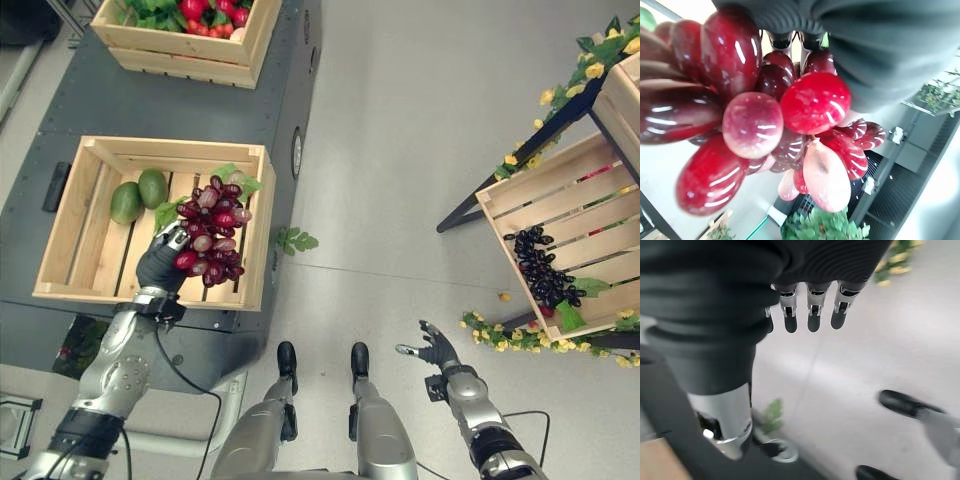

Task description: Pick up the fruits from the basket on one side to the basket on the other side

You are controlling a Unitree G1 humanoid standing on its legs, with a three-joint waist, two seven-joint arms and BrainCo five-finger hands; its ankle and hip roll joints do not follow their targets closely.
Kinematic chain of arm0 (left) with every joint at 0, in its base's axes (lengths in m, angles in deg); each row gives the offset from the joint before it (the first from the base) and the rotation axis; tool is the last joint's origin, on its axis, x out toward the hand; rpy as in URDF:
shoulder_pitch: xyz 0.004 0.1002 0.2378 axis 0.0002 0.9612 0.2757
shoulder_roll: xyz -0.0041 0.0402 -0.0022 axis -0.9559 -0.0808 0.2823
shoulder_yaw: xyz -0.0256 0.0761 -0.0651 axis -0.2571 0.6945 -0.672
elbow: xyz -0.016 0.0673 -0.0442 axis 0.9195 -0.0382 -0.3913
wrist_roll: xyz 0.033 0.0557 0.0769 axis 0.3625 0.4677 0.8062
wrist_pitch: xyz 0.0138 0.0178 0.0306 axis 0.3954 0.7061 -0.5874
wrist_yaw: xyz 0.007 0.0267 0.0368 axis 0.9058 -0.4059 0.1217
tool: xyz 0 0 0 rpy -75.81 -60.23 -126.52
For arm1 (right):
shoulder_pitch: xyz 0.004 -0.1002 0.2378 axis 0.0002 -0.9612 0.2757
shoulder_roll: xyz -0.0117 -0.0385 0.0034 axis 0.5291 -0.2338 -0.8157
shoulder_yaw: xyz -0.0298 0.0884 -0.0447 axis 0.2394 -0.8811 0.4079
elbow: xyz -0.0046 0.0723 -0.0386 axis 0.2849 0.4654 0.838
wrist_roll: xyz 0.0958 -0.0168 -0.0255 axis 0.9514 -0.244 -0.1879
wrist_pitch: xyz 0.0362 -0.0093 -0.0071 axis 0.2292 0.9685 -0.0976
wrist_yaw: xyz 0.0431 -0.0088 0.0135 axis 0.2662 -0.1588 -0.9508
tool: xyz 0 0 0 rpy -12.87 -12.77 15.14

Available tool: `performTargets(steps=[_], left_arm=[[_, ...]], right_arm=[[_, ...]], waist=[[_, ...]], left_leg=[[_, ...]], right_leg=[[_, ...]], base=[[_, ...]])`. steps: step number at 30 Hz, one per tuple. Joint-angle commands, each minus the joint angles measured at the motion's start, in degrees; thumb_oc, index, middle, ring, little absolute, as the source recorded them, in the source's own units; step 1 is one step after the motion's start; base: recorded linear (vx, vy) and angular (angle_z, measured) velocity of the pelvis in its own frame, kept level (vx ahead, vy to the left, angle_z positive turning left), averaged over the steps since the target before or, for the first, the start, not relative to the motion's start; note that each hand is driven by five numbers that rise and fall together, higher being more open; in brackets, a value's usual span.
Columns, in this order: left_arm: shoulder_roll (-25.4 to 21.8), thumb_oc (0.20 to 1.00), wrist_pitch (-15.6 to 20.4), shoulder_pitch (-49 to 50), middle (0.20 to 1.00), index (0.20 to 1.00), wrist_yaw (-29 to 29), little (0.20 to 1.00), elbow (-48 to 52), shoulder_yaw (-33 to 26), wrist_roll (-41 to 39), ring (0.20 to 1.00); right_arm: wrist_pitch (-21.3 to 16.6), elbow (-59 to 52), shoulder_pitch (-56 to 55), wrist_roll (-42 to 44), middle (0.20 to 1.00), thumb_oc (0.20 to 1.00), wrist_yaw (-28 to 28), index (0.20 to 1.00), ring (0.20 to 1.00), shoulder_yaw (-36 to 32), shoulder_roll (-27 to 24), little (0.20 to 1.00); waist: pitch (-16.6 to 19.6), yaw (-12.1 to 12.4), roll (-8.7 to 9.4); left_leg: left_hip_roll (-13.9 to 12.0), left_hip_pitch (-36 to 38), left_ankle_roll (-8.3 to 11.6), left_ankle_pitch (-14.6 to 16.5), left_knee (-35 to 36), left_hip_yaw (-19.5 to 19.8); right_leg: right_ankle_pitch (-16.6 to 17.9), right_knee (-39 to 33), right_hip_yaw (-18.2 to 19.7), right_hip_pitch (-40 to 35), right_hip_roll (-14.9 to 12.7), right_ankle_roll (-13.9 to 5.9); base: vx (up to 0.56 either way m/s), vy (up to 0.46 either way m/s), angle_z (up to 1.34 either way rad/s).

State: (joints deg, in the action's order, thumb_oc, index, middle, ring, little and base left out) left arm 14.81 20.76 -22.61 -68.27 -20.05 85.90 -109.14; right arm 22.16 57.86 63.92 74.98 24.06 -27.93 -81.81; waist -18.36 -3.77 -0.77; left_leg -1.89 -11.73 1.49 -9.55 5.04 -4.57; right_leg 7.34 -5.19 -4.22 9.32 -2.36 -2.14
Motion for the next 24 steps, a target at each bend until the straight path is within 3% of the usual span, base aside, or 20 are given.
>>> performTargets(steps=[1, 12, 24], left_arm=[[-0.96, 0.200, 4.05, -1.63, 0.200, 0.200, -2.90, 0.200, 2.48, -2.03, -0.29, 0.200], [1.51, 0.200, 3.77, -0.37, 0.200, 0.200, -3.26, 0.200, 2.24, -1.69, 2.57, 0.200], [3.19, 0.200, 3.54, -1.00, 0.200, 0.200, -3.62, 0.200, 2.84, -0.22, 5.82, 0.200]], right_arm=[[-2.85, -5.43, -0.28, -0.07, 1.000, 1.000, -1.60, 1.000, 1.000, 1.28, -2.37, 1.000], [-4.14, -27.27, 0.14, 4.12, 1.000, 1.000, -5.44, 1.000, 1.000, -0.86, -6.58, 1.000], [-3.32, -33.15, 6.41, 5.18, 1.000, 1.000, -7.58, 1.000, 1.000, 3.05, -6.59, 1.000]], waist=[[5.56, -0.50, 2.53], [8.65, -0.49, 2.49], [11.36, 0.40, 2.70]], left_leg=[[0.53, 3.05, 1.67, 6.87, -0.04, 1.76], [-0.23, 4.58, 1.81, 7.18, -0.04, 1.77], [-0.64, 6.30, 1.87, 7.83, -0.04, 1.89]], right_leg=[[-0.83, 0.40, -0.66, 1.44, -4.23, -5.91], [-1.66, 0.19, -1.01, -0.42, -4.10, -5.69], [-2.45, 0.19, -1.43, -2.51, -4.00, -5.57]], base=[[0.04, -0.021, -0.01], [0.02, -0.008, 0.00], [0.03, -0.009, 0.00]])
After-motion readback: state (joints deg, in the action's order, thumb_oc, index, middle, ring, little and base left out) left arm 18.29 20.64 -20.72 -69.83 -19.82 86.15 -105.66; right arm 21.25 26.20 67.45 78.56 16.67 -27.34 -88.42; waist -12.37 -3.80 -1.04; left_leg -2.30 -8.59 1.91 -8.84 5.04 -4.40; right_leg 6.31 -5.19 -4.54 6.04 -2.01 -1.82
